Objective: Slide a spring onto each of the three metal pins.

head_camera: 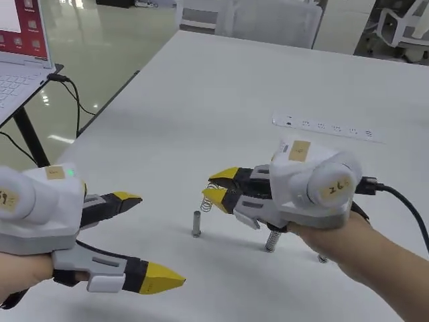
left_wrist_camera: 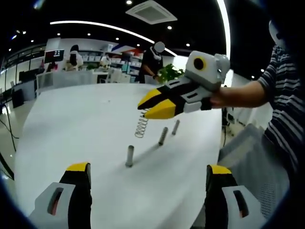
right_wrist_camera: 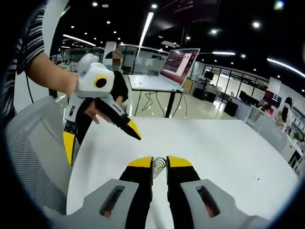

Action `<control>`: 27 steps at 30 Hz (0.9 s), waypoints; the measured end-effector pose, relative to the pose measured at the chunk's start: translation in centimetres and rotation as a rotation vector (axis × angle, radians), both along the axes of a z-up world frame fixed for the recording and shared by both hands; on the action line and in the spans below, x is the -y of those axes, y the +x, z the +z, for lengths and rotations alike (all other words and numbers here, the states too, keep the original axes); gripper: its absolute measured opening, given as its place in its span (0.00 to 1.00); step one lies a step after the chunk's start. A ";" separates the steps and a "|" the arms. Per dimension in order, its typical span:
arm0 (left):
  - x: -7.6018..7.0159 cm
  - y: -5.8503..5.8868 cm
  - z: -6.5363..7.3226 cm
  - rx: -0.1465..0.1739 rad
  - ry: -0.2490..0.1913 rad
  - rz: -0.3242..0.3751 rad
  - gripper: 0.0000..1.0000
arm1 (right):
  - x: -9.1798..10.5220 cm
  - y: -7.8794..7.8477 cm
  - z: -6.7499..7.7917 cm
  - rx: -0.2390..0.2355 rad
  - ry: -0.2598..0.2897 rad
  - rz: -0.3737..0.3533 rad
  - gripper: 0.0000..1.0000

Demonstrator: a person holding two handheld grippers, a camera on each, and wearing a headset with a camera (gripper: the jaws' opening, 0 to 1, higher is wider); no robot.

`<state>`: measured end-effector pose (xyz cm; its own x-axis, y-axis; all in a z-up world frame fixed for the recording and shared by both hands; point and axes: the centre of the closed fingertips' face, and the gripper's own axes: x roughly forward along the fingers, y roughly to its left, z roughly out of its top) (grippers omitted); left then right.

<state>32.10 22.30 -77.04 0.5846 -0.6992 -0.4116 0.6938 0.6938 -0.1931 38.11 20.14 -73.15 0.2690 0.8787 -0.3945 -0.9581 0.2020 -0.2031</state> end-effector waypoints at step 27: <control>-0.3 0.1 -0.4 -0.007 -0.002 0.005 0.98 | -1.2 0.2 -3.5 -0.028 -0.065 0.004 0.07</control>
<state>32.17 22.65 -77.45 0.5851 -0.6971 -0.4144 0.6891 0.6968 -0.1991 38.34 21.39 -76.65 0.2532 0.8523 -0.4578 -0.9645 0.1853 -0.1884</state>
